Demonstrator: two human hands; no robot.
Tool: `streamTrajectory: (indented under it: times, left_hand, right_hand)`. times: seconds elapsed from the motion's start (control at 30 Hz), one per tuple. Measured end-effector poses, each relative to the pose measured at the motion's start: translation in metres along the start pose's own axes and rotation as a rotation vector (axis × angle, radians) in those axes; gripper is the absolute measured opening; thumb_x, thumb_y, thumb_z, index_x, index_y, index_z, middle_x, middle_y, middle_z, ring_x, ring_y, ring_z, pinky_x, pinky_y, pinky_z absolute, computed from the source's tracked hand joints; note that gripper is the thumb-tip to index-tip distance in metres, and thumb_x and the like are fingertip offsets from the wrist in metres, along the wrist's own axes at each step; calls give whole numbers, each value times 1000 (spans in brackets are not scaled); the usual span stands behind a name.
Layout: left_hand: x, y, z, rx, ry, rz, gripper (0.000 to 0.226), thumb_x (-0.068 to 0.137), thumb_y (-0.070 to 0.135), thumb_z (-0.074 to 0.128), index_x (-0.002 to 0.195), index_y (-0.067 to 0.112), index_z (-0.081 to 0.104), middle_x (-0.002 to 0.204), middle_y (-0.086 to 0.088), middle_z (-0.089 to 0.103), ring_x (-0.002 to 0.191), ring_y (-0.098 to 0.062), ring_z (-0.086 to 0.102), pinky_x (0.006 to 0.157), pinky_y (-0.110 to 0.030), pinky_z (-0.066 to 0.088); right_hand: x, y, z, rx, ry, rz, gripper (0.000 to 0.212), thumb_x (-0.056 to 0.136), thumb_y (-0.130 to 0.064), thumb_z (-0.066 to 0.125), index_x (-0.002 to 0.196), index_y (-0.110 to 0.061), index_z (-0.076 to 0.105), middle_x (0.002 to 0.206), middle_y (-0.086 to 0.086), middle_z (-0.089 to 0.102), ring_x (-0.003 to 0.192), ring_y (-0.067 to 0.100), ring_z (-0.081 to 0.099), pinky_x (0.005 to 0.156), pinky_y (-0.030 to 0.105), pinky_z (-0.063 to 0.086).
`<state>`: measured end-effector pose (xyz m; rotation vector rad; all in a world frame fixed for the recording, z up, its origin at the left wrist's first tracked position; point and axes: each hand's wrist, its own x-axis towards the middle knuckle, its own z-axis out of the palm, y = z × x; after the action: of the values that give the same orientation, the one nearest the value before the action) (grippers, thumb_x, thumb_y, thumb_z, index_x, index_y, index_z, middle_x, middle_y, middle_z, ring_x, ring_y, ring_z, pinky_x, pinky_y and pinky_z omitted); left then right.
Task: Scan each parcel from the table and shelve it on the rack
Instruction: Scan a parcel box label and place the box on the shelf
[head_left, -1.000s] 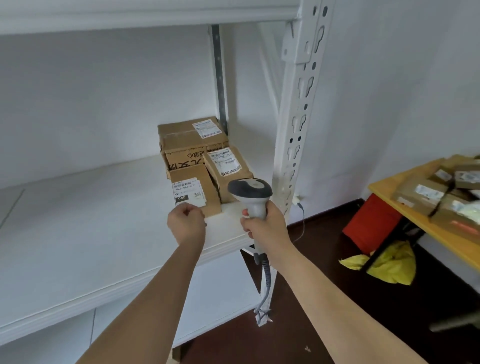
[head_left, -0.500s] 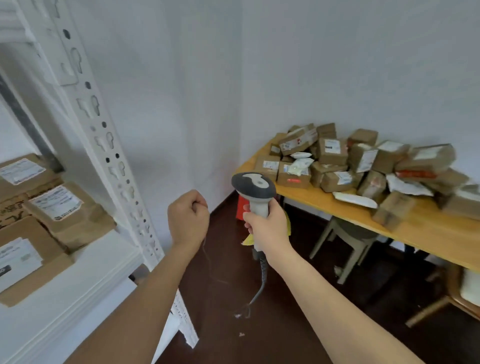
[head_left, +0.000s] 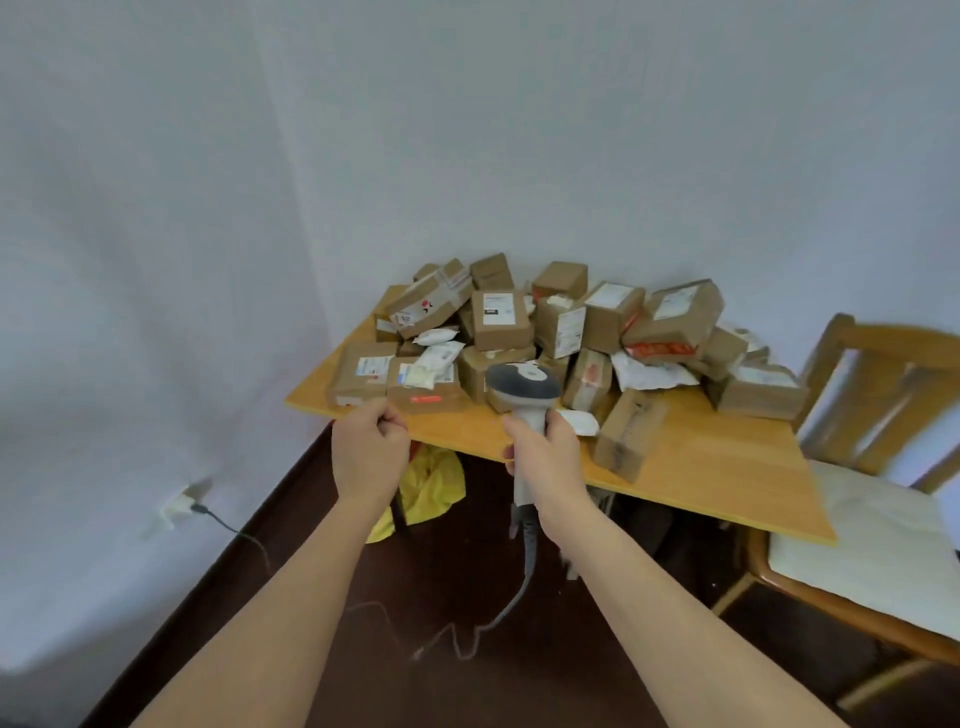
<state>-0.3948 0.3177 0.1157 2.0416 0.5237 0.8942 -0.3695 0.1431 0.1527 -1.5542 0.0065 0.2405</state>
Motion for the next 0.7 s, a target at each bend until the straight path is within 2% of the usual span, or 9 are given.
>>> streamTrajectory:
  times: [0.1, 0.2, 0.33, 0.4, 0.5, 0.57, 0.63, 0.7]
  left_hand:
    - [11, 11, 65, -14, -67, -19, 24, 70, -13, 45, 58, 5, 56, 58, -2, 54, 59, -16, 48, 55, -31, 36]
    - [17, 18, 120, -30, -142, -29, 29, 69, -14, 44, 55, 10, 52, 56, 0, 52, 58, -14, 47, 54, -28, 34]
    - [29, 21, 183, 11, -270, -70, 31, 69, -13, 48, 55, 13, 54, 59, 0, 55, 64, -15, 50, 55, -26, 35]
    - [38, 16, 216, 34, -370, -153, 29, 71, -10, 49, 59, 15, 57, 67, -3, 59, 70, -18, 53, 58, -27, 38]
    - [53, 7, 269, 74, -592, -318, 23, 79, -3, 48, 77, 16, 62, 87, -6, 62, 81, -22, 59, 65, -33, 50]
    - [60, 4, 305, 56, -721, -475, 19, 86, 0, 45, 89, 12, 59, 94, -11, 60, 78, -26, 60, 61, -32, 50]
    - [66, 2, 337, 30, -799, -637, 12, 91, 4, 45, 93, 10, 55, 99, -15, 58, 71, -27, 59, 58, -31, 52]
    - [68, -2, 364, 31, -870, -740, 7, 93, 10, 49, 98, 9, 53, 105, -17, 57, 72, -27, 59, 59, -33, 54]
  right_hand:
    - [48, -7, -42, -22, 51, 17, 7, 96, -16, 57, 102, -15, 59, 79, 0, 54, 69, 15, 53, 67, 33, 46]
    - [87, -6, -77, -16, 106, 72, 6, 96, -16, 56, 94, -21, 58, 79, 1, 54, 65, 12, 53, 63, 30, 46]
    - [131, 8, -115, 8, 170, 146, 3, 96, -19, 56, 98, -19, 58, 76, 3, 54, 64, 14, 52, 64, 33, 43]
    - [152, 16, -131, 1, 204, 177, 9, 97, -21, 56, 105, -18, 58, 80, 3, 55, 68, 15, 54, 64, 33, 44]
    - [184, 23, -153, -5, 244, 218, 5, 96, -21, 56, 99, -17, 58, 76, 5, 55, 67, 18, 53, 64, 34, 44]
    - [205, 26, -167, -42, 275, 236, 7, 96, -22, 56, 98, -16, 60, 78, 6, 57, 69, 19, 54, 66, 35, 44]
    - [228, 26, -180, -57, 308, 262, 8, 97, -24, 57, 100, -17, 60, 84, 7, 59, 73, 21, 57, 65, 35, 46]
    - [251, 25, -193, -68, 332, 294, 7, 97, -24, 57, 99, -18, 59, 83, 8, 58, 73, 22, 57, 65, 36, 47]
